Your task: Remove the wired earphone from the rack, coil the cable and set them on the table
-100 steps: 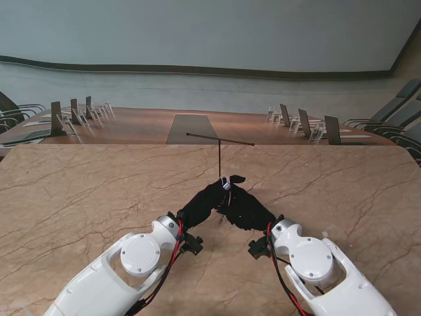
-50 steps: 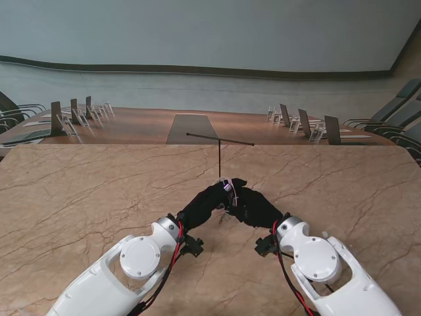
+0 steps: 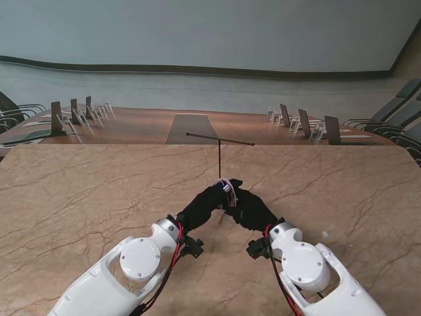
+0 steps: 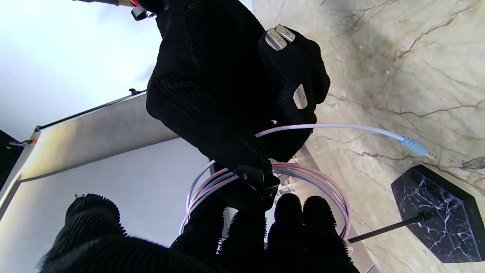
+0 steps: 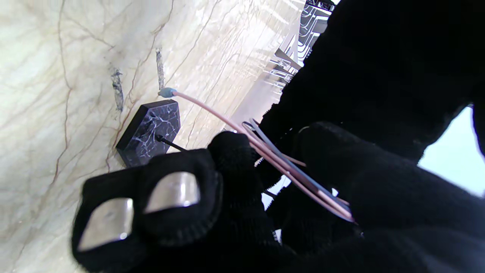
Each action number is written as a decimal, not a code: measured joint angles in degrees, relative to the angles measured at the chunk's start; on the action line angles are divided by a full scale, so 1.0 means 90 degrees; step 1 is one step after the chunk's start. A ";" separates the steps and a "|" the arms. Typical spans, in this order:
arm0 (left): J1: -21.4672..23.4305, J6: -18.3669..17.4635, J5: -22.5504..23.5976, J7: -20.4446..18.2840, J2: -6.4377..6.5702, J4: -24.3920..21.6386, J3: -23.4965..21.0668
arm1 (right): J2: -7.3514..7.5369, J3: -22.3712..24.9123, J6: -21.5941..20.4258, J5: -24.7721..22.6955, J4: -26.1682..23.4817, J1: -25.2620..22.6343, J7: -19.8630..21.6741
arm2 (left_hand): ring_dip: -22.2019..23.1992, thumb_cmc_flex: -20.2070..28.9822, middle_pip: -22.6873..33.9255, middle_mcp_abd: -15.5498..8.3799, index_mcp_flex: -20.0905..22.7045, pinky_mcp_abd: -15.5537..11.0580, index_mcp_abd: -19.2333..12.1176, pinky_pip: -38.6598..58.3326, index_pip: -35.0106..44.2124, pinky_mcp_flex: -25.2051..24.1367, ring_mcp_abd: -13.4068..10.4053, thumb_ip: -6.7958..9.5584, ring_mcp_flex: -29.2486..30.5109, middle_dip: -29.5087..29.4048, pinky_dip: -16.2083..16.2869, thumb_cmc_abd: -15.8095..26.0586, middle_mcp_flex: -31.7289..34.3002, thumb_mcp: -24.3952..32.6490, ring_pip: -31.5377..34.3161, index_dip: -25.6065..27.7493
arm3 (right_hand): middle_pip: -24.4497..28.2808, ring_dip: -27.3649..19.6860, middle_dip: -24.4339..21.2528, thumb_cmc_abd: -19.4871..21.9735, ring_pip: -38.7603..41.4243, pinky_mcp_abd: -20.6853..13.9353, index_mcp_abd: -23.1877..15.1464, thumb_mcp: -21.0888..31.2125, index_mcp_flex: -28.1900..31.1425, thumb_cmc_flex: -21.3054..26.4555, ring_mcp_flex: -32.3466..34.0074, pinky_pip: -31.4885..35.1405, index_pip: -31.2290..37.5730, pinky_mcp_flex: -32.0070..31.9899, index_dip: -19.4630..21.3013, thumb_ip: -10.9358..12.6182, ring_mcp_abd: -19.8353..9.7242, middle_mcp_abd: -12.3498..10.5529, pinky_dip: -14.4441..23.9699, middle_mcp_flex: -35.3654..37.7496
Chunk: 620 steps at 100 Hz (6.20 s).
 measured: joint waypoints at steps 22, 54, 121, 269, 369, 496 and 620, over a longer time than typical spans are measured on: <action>0.0024 0.0020 -0.0007 -0.0029 0.0002 -0.0020 -0.0031 | -0.0084 -0.0025 -0.0021 -0.0066 0.0079 0.0041 -0.0281 | -0.0205 0.0003 -0.0015 -0.0003 -0.0072 -0.0078 -0.0247 0.0000 -0.0004 0.0000 -0.0062 0.0000 -0.0225 -0.0313 -0.0013 0.0000 -0.0241 0.0000 0.0164 -0.0345 | -0.0002 0.0000 0.0000 0.0000 0.0000 0.0000 -0.0001 -0.0001 0.0042 0.0000 0.0001 0.0000 0.0001 0.0002 -0.0020 0.0000 0.0000 0.0000 0.0000 0.0001; 0.0073 0.0040 0.0038 -0.0015 0.0000 -0.0090 -0.0075 | -0.0189 0.0121 -0.0172 -0.0196 0.0157 0.0053 -0.0698 | -0.0255 0.0087 0.0021 -0.0071 -0.0072 -0.0127 -0.0755 -0.0014 -0.0015 0.0000 -0.0087 0.0000 -0.0246 -0.0381 -0.0084 0.0000 -0.0275 0.0000 0.0167 -0.0363 | -0.0035 0.0000 0.0000 -0.0270 0.0000 0.0010 0.0045 0.0073 0.0334 0.0054 0.0049 0.0003 -0.0131 0.0039 -0.0025 0.0010 0.0000 0.0000 0.0001 0.0078; 0.0064 0.0098 -0.0095 0.0107 0.0005 -0.0044 -0.0009 | -0.0194 -0.0376 0.0183 -0.0587 0.0354 0.0317 -0.0777 | -0.0283 0.0261 -0.0003 0.0184 0.0264 -0.0242 -0.0019 -0.0231 0.0150 0.0010 -0.0254 0.0000 -0.0348 -0.0447 -0.0190 0.0000 -0.0715 0.0000 0.0183 -0.0318 | -0.0101 0.0162 0.0015 -0.0718 0.0000 0.0013 0.0082 0.0231 0.0826 0.0253 0.0058 0.0014 -0.0668 0.0044 0.0390 0.0045 0.0000 0.0000 0.0080 0.0155; 0.0124 0.0658 0.0126 -0.0391 0.0120 -0.0198 -0.0116 | -0.0160 0.0443 -0.0081 -0.1506 0.0151 0.0136 -0.1135 | 0.0622 0.0261 0.0391 0.0185 0.0548 0.0693 0.0268 0.1764 0.0406 0.0286 0.0699 0.0000 0.0330 0.0746 0.0673 0.0000 0.0438 0.0000 0.1203 0.0274 | -0.0098 0.0388 0.0244 -0.0954 0.0136 0.0013 0.0237 0.0466 0.1011 0.0167 0.0129 0.0048 -0.0652 0.0117 0.0354 0.0381 -0.0013 -0.0096 0.0473 0.0426; 0.0558 0.0521 0.0904 -0.0005 0.0190 -0.0295 -0.0688 | 0.0312 0.1285 -0.0979 -0.2501 -0.0703 -0.0086 0.0520 | 0.2978 0.0343 0.1687 0.0566 0.0717 0.1714 -0.0075 0.3791 0.1749 0.0702 0.1545 0.0000 0.1156 0.2754 0.2370 0.0000 0.1478 0.0000 0.3066 0.1421 | 0.0056 -0.0081 0.0098 -0.1108 0.0150 0.0013 0.0232 0.0626 0.1277 -0.0083 0.0125 0.0067 -0.0822 0.0118 0.0555 0.0805 -0.0032 -0.0078 -0.0070 0.0221; 0.0460 0.0812 0.1227 0.0002 0.0211 -0.0182 -0.0421 | 0.0625 0.1601 -0.2359 -0.2126 -0.1350 -0.0357 0.1755 | 0.2826 0.1995 0.1619 0.0390 0.0555 0.1619 -0.0739 0.3506 0.1583 0.0555 0.1434 0.0000 0.1156 0.2570 0.2279 -0.0005 0.1488 0.0010 0.2962 0.1289 | -0.0347 0.2334 0.1642 -0.1834 -0.1343 -0.1008 0.0332 0.0988 0.1925 -0.0150 -0.3852 -0.1456 -0.1129 -0.4421 0.0262 0.0936 0.0217 0.0829 0.2656 -0.3959; -0.0013 0.0500 0.1712 -0.0640 0.0400 -0.0162 0.0331 | 0.0714 0.1098 -0.2585 -0.1440 -0.1043 0.0268 0.2180 | 0.4174 0.2970 0.2527 -0.0147 -0.0037 0.1016 -0.1053 0.4241 0.1892 0.0391 0.0811 0.0003 0.1255 0.3730 0.3808 -0.0277 0.1359 -0.0015 0.4069 0.1749 | -0.0347 0.2205 0.1353 -0.1834 -0.1347 -0.1013 0.0379 0.1014 0.1926 -0.0147 -0.3757 -0.1463 -0.1129 -0.4274 0.0262 0.0936 0.0213 0.0827 0.2891 -0.3757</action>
